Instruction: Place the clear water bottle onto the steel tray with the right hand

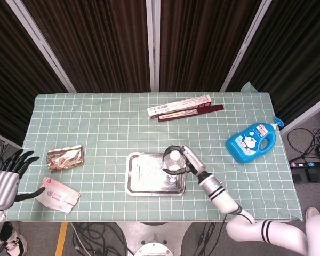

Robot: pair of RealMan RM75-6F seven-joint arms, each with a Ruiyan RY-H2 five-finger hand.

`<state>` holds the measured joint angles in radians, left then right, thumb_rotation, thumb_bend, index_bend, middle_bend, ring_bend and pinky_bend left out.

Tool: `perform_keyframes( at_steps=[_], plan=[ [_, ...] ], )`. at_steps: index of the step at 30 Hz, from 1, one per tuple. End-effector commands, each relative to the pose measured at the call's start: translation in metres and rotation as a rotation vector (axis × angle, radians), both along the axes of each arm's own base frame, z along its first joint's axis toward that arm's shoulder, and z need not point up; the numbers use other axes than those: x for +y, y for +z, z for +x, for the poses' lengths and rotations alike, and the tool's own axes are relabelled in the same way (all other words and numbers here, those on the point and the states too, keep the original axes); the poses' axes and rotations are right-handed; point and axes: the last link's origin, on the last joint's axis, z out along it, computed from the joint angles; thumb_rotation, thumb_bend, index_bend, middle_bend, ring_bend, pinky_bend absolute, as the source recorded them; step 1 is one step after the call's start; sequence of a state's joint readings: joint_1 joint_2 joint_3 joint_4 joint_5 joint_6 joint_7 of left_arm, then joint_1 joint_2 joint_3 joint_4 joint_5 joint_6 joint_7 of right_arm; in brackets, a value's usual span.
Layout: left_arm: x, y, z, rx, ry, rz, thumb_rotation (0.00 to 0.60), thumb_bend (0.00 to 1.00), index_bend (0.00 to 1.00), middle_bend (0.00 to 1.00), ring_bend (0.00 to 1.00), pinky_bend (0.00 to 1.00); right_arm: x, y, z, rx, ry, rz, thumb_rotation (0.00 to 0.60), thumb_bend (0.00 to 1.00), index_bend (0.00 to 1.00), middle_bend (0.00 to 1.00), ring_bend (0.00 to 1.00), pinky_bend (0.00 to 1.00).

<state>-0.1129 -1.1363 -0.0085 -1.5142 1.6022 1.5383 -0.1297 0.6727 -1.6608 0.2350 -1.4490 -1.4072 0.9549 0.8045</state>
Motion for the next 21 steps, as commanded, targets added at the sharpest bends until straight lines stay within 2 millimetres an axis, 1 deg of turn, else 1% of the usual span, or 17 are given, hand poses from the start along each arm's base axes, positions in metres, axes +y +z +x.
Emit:
perform_keyframes(
  at_steps=[1,3,6,10,15,21],
  plan=[
    [0.001,0.001,-0.001,-0.003,0.001,0.000,0.493,0.09,0.26,0.23,0.10,0.18,-0.003,-0.014,0.008,-0.010,0.017,0.027,0.600,0.16,0.66,0.54,0.37,0.43],
    [0.001,0.002,-0.002,-0.001,0.002,0.001,0.492,0.09,0.26,0.23,0.10,0.18,-0.005,-0.020,0.008,-0.004,0.028,0.040,0.600,0.14,0.67,0.54,0.37,0.43],
    [0.000,0.004,-0.005,-0.002,0.008,0.003,0.492,0.09,0.26,0.23,0.10,0.18,-0.006,-0.029,0.005,0.003,0.026,0.058,0.600,0.08,0.66,0.54,0.37,0.42],
    [0.000,0.004,-0.007,-0.004,0.012,0.003,0.493,0.09,0.26,0.23,0.10,0.18,-0.004,-0.034,0.000,0.012,0.035,0.072,0.600,0.01,0.61,0.51,0.33,0.40],
    [0.000,0.002,-0.009,-0.005,0.012,-0.002,0.494,0.09,0.26,0.23,0.10,0.18,-0.005,-0.034,0.000,0.009,0.050,0.077,0.600,0.00,0.54,0.46,0.27,0.35],
    [0.000,0.001,-0.009,-0.007,0.009,-0.002,0.491,0.09,0.26,0.23,0.10,0.18,-0.004,-0.032,-0.002,0.022,0.071,0.095,0.600,0.00,0.39,0.44,0.20,0.28]
  ],
)
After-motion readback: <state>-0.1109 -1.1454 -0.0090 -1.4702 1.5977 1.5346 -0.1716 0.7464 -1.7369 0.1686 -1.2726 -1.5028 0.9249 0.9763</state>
